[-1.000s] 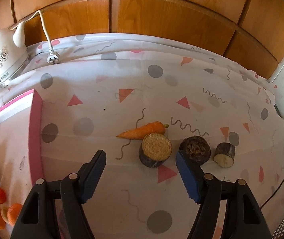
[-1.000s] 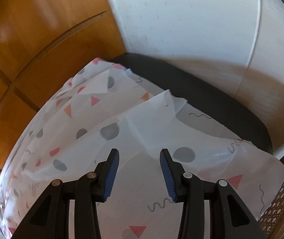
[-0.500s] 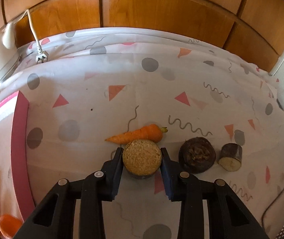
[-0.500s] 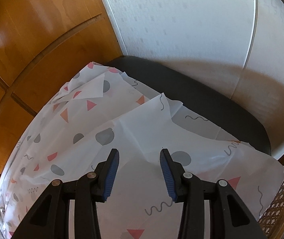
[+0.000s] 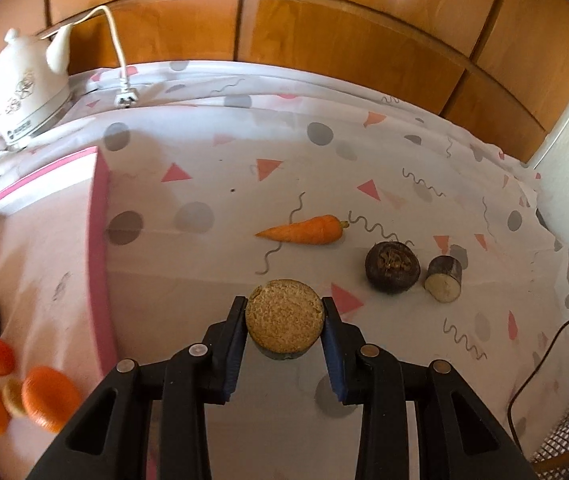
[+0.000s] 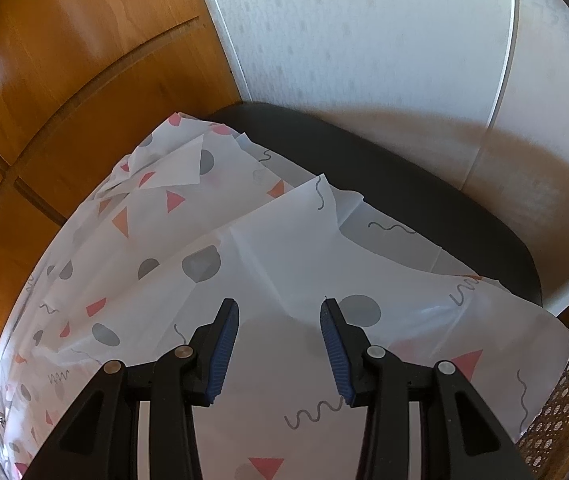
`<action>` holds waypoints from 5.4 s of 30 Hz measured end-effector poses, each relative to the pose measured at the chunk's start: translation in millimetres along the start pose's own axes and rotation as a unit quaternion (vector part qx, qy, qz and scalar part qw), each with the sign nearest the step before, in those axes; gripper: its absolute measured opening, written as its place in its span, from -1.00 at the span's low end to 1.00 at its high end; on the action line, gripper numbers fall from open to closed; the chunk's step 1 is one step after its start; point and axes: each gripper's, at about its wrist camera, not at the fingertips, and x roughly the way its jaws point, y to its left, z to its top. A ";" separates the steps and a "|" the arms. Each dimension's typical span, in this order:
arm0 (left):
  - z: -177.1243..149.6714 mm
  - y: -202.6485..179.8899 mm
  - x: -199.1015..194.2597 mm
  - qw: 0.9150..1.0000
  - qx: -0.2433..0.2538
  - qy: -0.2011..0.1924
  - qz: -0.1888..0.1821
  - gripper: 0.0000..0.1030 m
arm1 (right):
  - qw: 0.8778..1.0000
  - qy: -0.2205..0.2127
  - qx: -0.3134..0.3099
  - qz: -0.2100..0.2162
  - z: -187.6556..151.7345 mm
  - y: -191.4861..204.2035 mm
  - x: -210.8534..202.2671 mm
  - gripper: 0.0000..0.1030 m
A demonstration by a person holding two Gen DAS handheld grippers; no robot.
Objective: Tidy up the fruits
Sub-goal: 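Lift the held slice with the left tool, then carry the dark slice into the pink tray and open the left tool, then move the right tool to the carrot and close it on the carrot, then carry the carrot into the pink tray and open the right tool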
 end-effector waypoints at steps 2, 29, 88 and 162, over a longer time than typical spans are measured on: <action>-3.0 3.9 -8.2 1.000 -0.002 -0.007 0.003 -0.31 | 1.000 0.003 -0.003 0.003 -1.5 0.8 1.0 -0.16; -7.1 158.2 -66.8 0.987 -0.117 -0.070 0.090 -0.30 | 0.995 0.010 -0.099 0.015 -16.9 36.8 1.2 -0.16; -100.8 209.0 -133.6 0.967 -0.186 -0.096 0.145 0.70 | 0.825 0.049 -0.514 0.229 -184.3 251.7 -35.5 -0.17; -119.9 194.7 -162.1 0.947 -0.155 -0.172 0.223 0.99 | 0.706 0.091 -0.587 0.386 -354.6 288.5 -128.6 -0.61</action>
